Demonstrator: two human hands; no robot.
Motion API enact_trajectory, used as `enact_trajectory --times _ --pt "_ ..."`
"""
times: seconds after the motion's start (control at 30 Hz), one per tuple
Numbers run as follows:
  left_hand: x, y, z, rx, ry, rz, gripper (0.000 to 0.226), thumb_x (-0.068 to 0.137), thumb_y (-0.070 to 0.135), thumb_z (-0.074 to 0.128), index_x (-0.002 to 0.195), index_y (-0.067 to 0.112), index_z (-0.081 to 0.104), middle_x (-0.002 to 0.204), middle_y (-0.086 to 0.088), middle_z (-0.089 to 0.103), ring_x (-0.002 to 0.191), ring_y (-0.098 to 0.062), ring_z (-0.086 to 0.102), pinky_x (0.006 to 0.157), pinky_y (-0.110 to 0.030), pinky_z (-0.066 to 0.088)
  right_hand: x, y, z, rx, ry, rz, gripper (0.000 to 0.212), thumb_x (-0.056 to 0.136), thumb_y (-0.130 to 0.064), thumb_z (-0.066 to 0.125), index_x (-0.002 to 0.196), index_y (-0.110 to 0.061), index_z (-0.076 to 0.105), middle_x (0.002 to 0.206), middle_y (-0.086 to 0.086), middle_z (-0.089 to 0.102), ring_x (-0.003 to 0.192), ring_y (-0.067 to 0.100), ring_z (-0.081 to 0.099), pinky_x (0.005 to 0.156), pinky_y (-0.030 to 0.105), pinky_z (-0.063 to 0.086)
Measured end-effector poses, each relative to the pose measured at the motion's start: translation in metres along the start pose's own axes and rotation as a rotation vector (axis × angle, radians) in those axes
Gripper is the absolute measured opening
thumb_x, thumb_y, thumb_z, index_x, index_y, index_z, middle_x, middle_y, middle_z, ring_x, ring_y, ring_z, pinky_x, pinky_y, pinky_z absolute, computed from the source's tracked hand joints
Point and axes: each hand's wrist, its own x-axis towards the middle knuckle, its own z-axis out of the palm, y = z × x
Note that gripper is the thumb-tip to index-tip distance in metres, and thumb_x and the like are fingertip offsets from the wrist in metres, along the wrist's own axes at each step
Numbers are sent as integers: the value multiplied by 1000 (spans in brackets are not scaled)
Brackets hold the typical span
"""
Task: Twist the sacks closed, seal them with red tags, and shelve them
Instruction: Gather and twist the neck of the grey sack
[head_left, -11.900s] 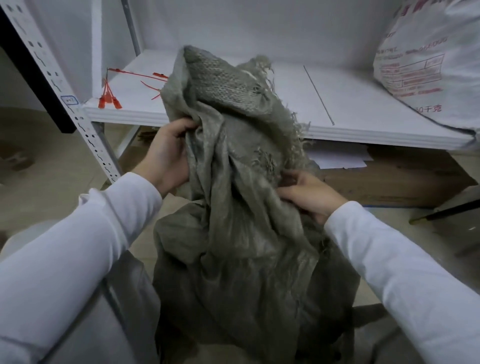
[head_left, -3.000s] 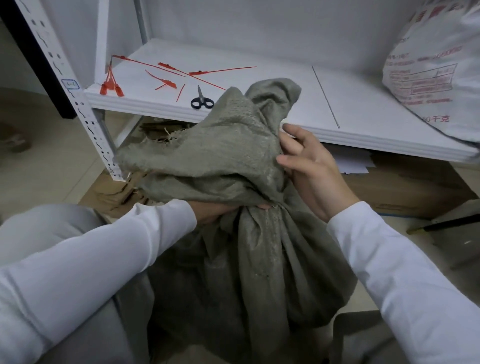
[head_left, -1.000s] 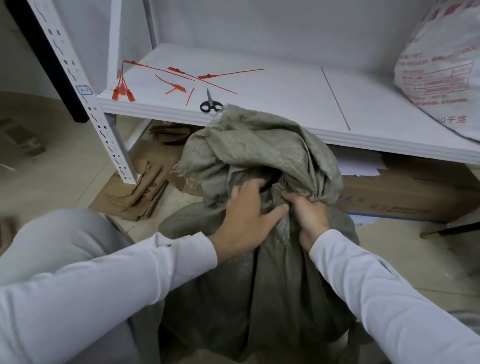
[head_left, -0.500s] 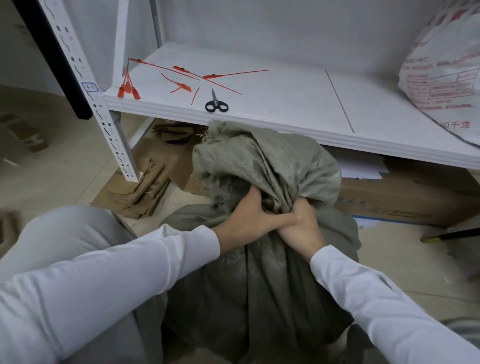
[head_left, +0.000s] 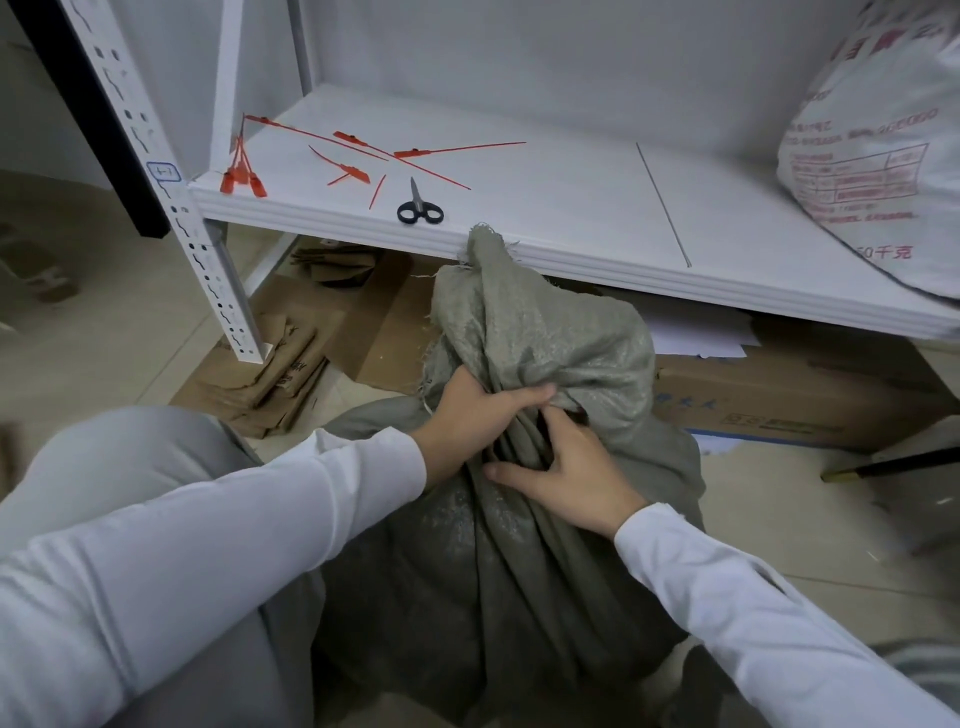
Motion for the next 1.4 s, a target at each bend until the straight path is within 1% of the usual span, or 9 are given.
enact_trajectory --times 0.23,0.37,0.5,0.57,0.63,0.8,1.1,1.23,1.4 --pt "11 -3 -6 -276 76 -158 55 71 24 83 121 22 60 113 2 70 103 -20 67 92 -41 53 9 0 5 215 195 56 51 82 -38 73 126 -21 55 119 -9 62 111 6 56 90 17 39" --pt "16 -2 -10 -321 30 -227 82 55 38 90 129 22 57 118 -1 69 104 -24 68 93 -45 53 20 7 -5 489 441 200 42 77 -49 73 105 -19 69 104 -6 71 100 10 65 95 35 50" --pt "12 0 -8 -197 -129 -208 64 71 33 83 130 22 57 118 2 69 106 -20 67 95 -41 52 26 2 -18 685 485 62 6 87 -22 71 93 -22 71 98 -8 73 99 7 68 93 31 52" --pt "8 3 -7 -142 -250 -221 52 79 28 77 128 25 59 118 4 69 108 -18 66 97 -39 50 28 -1 -24 734 471 19 8 90 -15 68 94 -21 70 94 -12 72 94 1 67 86 21 52" --pt "6 5 -7 -111 -331 -254 48 80 23 74 126 23 61 118 2 69 109 -20 66 99 -41 49 30 -3 -31 726 465 13 9 89 -11 68 98 -13 70 94 -9 72 89 -1 67 80 16 51" --pt "5 8 -11 -43 -395 -323 54 68 11 70 122 11 63 118 -8 69 109 -27 65 98 -41 49 27 -7 -45 776 405 38 21 77 1 76 96 -3 68 98 11 73 94 19 71 83 32 57" --pt "0 16 -13 78 -350 -406 47 67 -4 64 113 4 64 109 -13 70 102 -32 66 92 -42 53 21 -6 -43 863 208 200 47 66 9 81 110 2 66 103 10 74 96 21 72 87 38 57" --pt "3 15 -8 93 -314 -390 54 59 3 71 113 5 67 109 -11 72 101 -30 68 93 -44 54 23 -8 -44 791 343 166 39 63 10 82 94 -9 68 97 7 75 92 20 72 84 40 59" --pt "5 4 0 283 -56 -85 77 54 35 89 120 14 54 111 4 66 104 -14 63 90 -31 52 33 -5 -46 474 621 200 21 63 -5 81 73 -16 65 89 2 72 93 22 68 86 39 57"
